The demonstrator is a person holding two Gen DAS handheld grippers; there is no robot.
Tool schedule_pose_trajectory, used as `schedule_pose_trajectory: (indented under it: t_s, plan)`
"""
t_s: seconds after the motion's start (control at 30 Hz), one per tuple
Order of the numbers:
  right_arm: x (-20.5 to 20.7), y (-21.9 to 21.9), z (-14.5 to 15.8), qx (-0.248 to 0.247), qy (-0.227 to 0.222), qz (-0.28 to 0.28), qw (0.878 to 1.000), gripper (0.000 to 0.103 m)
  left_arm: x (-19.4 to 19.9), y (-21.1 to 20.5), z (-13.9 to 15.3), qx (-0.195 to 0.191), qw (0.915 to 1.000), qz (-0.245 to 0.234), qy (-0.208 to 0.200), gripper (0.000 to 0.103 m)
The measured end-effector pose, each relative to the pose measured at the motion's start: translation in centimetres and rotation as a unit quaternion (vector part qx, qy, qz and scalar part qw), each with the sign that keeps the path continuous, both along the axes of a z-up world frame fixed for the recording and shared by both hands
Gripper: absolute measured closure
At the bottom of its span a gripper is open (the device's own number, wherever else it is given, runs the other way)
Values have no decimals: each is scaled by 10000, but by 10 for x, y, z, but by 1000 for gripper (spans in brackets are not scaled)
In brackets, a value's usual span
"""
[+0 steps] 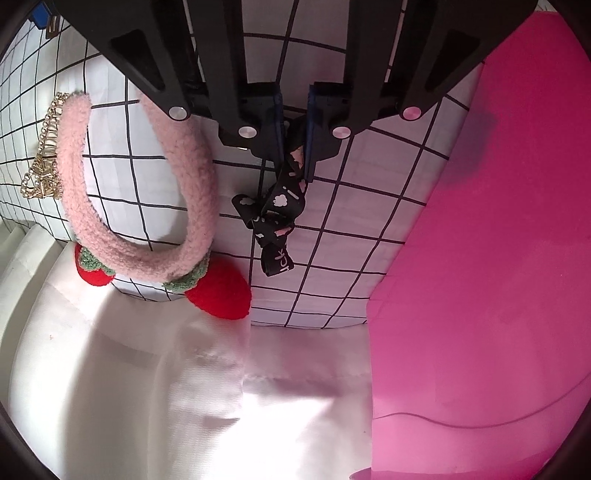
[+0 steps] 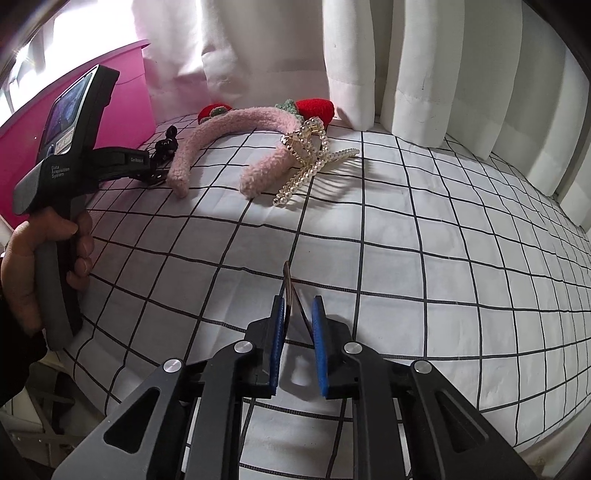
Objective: Organize jewelry
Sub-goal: 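Lift the hair tie with the left tool while the right tool carries the hair clip over the tub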
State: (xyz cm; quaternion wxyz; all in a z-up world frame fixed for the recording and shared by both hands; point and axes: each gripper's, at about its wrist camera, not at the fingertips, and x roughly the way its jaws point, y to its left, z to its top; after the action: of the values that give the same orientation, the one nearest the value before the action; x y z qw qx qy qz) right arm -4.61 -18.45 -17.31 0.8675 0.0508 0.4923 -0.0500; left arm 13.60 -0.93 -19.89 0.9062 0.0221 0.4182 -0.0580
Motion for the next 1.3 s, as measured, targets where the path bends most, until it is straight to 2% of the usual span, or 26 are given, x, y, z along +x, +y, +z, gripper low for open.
schedule_pose_trajectory:
  t_s: [0.5, 0.63, 1.1, 1.3]
  plan:
    - [9, -3, 19, 40, -185, 167, 9997, 88, -34, 7, 34, -138, 9993, -161, -317, 96]
    - [12, -5, 29, 26, -269, 220, 9994, 88, -43, 4, 47, -66, 9985, -253, -486, 96]
    - [32, -11, 85, -41, -706, 630, 9955, 88, -80, 1, 106, -76, 9947, -365, -956, 96]
    - [44, -10, 116, -40, -967, 933, 9909, 88, -97, 7, 138, -245, 9922, -319, -1178, 96]
